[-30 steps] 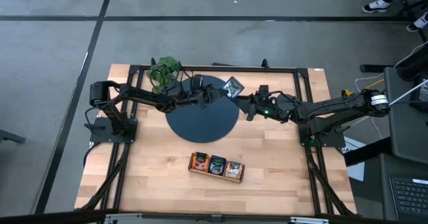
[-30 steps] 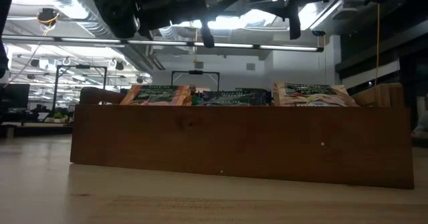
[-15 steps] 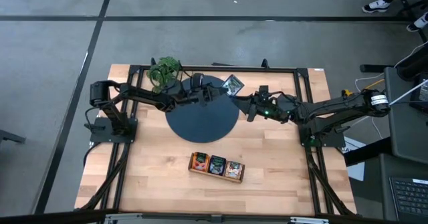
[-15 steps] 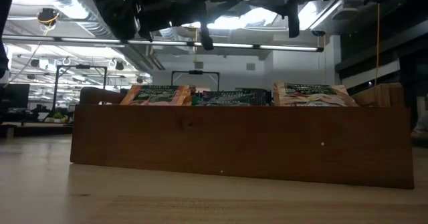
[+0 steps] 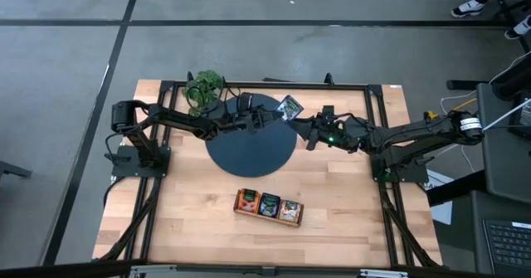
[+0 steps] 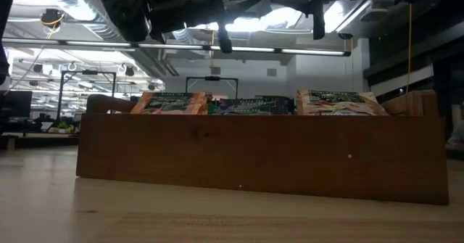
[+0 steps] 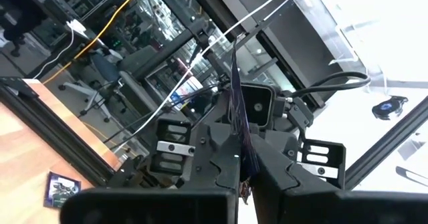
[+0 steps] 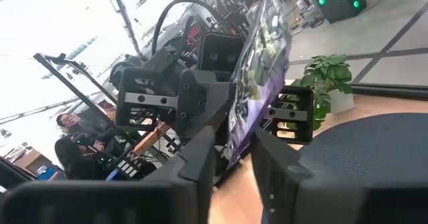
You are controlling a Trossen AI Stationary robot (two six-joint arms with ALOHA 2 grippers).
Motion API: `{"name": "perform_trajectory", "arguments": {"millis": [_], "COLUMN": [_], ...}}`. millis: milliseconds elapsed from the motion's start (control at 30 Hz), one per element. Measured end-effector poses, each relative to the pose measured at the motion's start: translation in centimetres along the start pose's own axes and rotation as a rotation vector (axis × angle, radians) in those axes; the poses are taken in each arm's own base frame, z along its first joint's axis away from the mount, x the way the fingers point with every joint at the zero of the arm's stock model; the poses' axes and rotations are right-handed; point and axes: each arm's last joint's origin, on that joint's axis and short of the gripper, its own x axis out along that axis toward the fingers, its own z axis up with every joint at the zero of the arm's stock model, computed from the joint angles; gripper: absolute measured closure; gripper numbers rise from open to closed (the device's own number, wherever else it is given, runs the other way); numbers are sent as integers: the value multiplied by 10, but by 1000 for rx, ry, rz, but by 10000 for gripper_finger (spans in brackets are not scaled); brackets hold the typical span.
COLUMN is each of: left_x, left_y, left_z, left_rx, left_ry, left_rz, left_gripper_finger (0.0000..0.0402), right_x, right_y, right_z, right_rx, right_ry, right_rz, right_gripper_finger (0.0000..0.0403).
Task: Pick & Place Tea
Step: Put the violet tea bag into the middle section of the wooden organizer
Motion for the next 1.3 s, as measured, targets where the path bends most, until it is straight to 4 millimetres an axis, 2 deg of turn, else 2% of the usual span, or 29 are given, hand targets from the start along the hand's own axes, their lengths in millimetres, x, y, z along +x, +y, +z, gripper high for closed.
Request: {"name": "perform_trajectory", "arguments": {"millis": [167,233,467,767,933,1133,1300], "left_x": [0,1,0,-3,-4,-5,-5], "left_y": [-2,-3,-2,3,5,13,9], "left_z": [-3,-4,-6,-1,-2,-12,-23], "left_rx": [8,12,11,19,-27,-109,-152], "left_ry": [1,5,65,266,329,449,498], "left_rz": [-2,-5,-25,-163,-163,-91,-70], "left_gripper_finger": [389,389,379,311,281,273,272], "right_x": [0,0,0,-4,-8,-11,-13], "right_y": [0,0,0,3,7,11,11], "right_z": [0,0,-1,-16,-24,-29,-34], "right_rx": [-18,-25,-26,45,66,88,89], "right_ry": [-1,-2,23,218,284,349,428], "right_rz": [0,1,21,79,95,141,164], "right_gripper_finger": [379,395,398,400,401,402,402]}}
